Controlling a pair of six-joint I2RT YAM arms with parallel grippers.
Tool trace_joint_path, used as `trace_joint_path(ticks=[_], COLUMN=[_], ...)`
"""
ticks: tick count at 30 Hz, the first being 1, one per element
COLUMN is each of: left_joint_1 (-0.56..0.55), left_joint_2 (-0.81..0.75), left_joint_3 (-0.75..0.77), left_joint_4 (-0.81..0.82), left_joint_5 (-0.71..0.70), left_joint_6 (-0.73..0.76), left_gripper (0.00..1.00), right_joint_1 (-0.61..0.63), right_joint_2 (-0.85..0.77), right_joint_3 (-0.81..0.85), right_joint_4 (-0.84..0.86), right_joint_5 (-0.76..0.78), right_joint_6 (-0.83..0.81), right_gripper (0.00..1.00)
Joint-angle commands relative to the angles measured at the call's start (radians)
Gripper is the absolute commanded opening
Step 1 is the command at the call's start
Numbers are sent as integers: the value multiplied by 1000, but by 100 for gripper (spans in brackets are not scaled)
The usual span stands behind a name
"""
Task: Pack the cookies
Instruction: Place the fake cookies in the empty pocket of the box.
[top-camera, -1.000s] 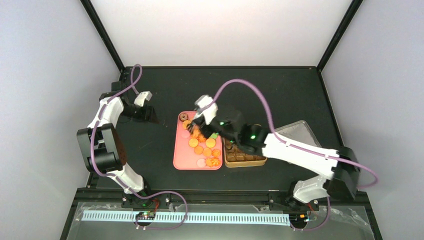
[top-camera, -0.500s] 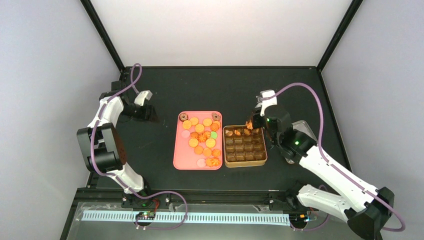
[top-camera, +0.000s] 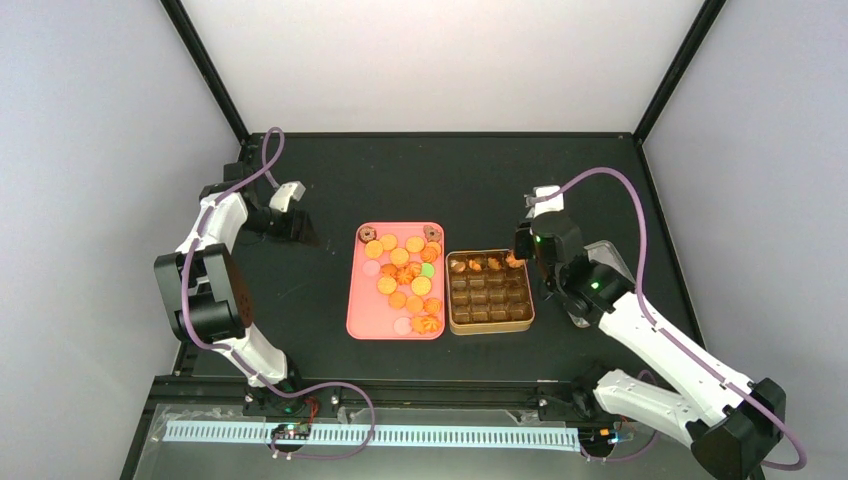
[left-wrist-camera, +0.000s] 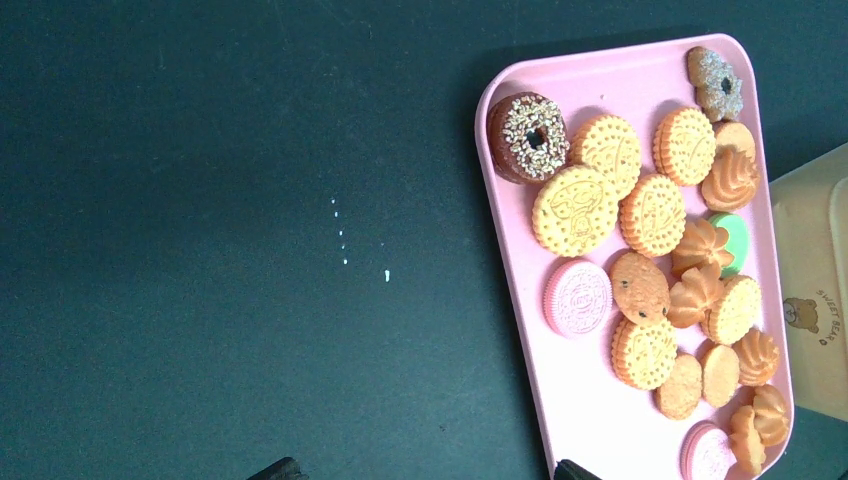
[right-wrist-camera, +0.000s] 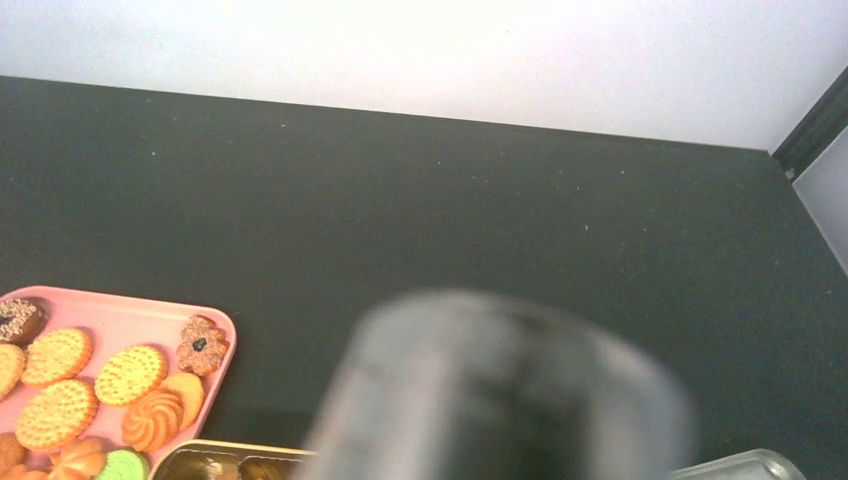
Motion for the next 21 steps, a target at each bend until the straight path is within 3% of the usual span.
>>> trace_joint_path(ticks=[1, 10, 16, 21], left_joint_1=[8, 8, 8, 8], left_joint_2=[7, 8, 9, 31], left_joint_3=[22, 24, 32, 76], left_joint_4=[0, 0, -4, -55], left_joint_5=[22, 21, 15, 15], left_joint_6=[5, 1, 5, 43], left_gripper=[66, 66, 66, 66], right_joint_1=[-3, -5, 4, 131], right_joint_2=[6, 8, 27, 139], right_joint_3=[-1, 24, 72, 160], right_joint_4=[43, 57, 87, 127], right_joint_5=[-1, -28, -175, -181], right_joint_6=[-2, -27, -32, -49], right_gripper=[37, 38, 36, 35])
